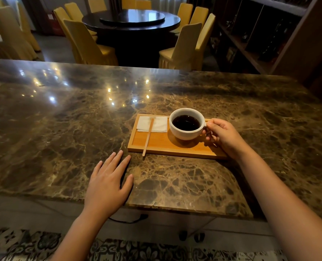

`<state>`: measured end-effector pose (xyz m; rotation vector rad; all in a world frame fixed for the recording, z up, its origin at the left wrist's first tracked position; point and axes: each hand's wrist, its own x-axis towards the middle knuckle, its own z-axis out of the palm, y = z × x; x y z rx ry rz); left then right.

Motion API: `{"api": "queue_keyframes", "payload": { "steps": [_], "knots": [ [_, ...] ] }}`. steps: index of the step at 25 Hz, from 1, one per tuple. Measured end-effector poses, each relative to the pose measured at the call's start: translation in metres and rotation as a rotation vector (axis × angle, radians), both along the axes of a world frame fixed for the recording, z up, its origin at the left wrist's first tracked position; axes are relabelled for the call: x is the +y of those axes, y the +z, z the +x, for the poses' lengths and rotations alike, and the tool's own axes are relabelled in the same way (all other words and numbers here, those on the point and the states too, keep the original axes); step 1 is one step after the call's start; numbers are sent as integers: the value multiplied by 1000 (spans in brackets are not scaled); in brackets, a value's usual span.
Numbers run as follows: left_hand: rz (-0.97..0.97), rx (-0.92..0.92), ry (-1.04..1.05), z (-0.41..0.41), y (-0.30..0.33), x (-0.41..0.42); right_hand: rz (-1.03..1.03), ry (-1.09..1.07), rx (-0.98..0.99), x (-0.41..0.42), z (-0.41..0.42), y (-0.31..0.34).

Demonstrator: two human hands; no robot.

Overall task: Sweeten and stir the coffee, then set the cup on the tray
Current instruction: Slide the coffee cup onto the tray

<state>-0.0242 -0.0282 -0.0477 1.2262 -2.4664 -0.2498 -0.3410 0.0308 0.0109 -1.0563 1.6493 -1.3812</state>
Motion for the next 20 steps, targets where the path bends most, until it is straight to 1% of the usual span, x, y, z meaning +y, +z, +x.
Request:
{"api": "queue_keyframes", "payload": {
  "steps": [4,8,9,14,18,20],
  "knots": [
    [0,0,2,-1,-1,0,47,-43,60,-2,-3,-2],
    [4,-2,2,-1,-1,-1,105,-129,217,-3,-3,-1],
    [2,-2,2,0,-2,-1,106,-148,231,-3,-3,-1],
    [4,-8,11,-1,1,-3,115,-185,210,-8,-3,2],
    [11,-13,-10,0,3,2,110,-217,213,4,2,4],
    [18,-7,-12,-2,4,3,147,-257,265,10,5,9]
  ]
}}
